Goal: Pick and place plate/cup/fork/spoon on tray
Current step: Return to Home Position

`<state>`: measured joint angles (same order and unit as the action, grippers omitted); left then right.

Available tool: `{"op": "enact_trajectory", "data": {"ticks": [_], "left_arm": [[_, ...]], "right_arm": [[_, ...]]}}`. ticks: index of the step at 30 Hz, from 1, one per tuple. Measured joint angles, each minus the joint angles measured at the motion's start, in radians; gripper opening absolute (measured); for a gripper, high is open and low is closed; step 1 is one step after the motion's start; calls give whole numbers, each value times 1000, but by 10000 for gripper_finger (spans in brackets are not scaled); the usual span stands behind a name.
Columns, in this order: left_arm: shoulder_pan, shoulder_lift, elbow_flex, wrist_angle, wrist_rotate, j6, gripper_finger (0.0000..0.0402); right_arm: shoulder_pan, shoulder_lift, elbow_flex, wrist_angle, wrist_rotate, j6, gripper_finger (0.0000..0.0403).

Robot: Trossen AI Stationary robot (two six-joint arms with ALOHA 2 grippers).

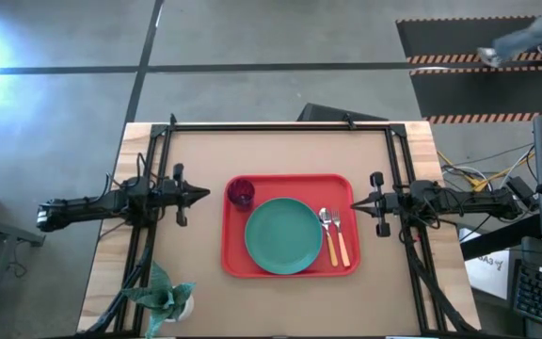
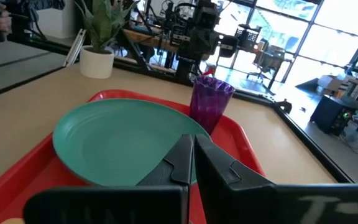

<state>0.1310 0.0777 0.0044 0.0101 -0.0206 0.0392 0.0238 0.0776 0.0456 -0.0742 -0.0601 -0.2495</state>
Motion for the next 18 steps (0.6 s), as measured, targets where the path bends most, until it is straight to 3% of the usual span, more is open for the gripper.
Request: {"op": "enact_trajectory", "data": {"ticks": [18], "left_arm": [[0,1,0,12,-11,-6,0]], "right_arm": [[0,2,0,2,1,6,9]]}}
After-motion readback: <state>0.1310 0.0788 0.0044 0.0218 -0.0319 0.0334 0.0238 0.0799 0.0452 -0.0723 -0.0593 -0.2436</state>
